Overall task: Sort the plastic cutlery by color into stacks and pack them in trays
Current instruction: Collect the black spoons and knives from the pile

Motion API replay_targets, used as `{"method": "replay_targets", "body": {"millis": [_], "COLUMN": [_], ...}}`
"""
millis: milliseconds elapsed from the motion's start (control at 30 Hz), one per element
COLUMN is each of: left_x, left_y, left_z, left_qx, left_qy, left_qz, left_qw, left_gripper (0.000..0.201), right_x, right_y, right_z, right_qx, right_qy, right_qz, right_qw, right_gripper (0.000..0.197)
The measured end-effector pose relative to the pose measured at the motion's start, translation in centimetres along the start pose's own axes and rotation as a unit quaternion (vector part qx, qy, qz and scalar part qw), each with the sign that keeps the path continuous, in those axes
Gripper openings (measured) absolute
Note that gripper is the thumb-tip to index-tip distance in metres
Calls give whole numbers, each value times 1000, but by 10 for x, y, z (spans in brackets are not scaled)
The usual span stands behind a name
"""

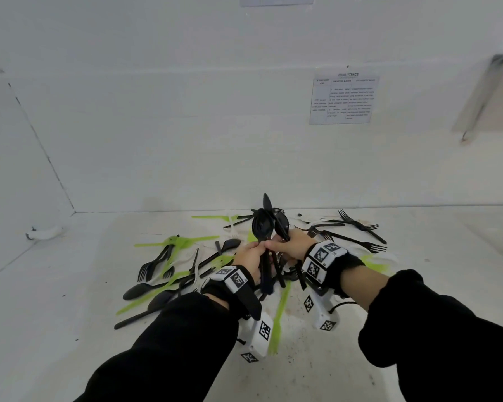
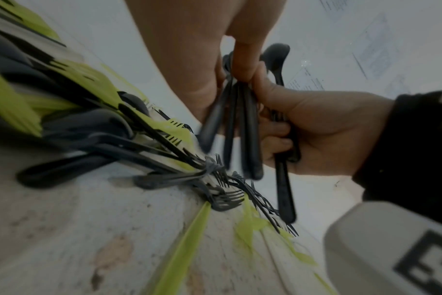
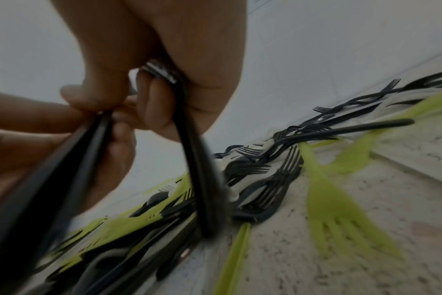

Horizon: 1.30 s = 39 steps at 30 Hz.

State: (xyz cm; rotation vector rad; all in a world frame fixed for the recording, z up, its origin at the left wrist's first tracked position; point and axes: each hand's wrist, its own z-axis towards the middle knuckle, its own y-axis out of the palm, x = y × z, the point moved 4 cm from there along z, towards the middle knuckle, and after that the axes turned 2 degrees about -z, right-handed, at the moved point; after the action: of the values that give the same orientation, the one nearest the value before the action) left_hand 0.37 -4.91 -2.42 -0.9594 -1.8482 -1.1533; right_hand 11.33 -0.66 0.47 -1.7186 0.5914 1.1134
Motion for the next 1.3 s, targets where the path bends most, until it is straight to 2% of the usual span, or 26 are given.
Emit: {"method": "replay_targets", "body": {"millis": [133, 233, 300, 367, 500, 633, 767, 867, 933, 1000, 1067, 1167, 1233, 1300], "left_x": [1, 3, 2, 0, 0, 0, 0, 2, 4, 3, 2, 1, 6, 6], "left_y": [1, -5, -10, -13, -12, -13, -11, -9, -5, -3, -3, -3, 4, 9], "left_z": [-9, -9, -7, -7, -15, -11, -1, 7, 9, 15, 22, 26, 19, 15], "left_qx": [-19, 7, 14, 9, -16, 3, 49, 77, 63, 60, 72, 117, 107, 94], "left_qy": [-15, 7, 15, 12, 16, 12, 52, 58, 65, 63, 81, 112, 101, 82], "left_qz": [-23, -2, 22, 33, 2, -1, 49, 51, 119, 158, 172, 149, 148, 150], "left_qw": [999, 1000, 1000, 999, 1000, 1000, 996, 994, 989, 984, 979, 975, 978, 981], "left_gripper": [24, 19, 22, 26, 24, 19, 17, 22, 15, 21, 16, 21, 16, 21], "right_x": [4, 6, 6, 5, 5, 5, 2, 0, -4, -6, -7, -5, -5, -3], "right_y": [7, 14, 17, 16, 18, 31, 34, 29, 25, 18, 14, 11, 9, 5], "right_z": [0, -1, 0, -1, -7, -6, -8, -9, -12, -15, -16, -15, -17, -19], "right_qx": [46, 42, 45, 68, 112, 71, 73, 69, 55, 59, 63, 59, 69, 92], "right_qy": [8, 30, 36, 28, 22, 54, 98, 76, 46, 27, 17, 0, -13, -21], "right_qz": [89, 136, 117, 44, -31, 5, 69, -2, -72, -110, -110, -80, -93, -94], "right_qw": [995, 989, 991, 996, 993, 996, 990, 995, 995, 992, 992, 995, 993, 991], "right_gripper": [19, 20, 19, 23, 28, 20, 16, 27, 29, 30, 29, 25, 26, 30]}}
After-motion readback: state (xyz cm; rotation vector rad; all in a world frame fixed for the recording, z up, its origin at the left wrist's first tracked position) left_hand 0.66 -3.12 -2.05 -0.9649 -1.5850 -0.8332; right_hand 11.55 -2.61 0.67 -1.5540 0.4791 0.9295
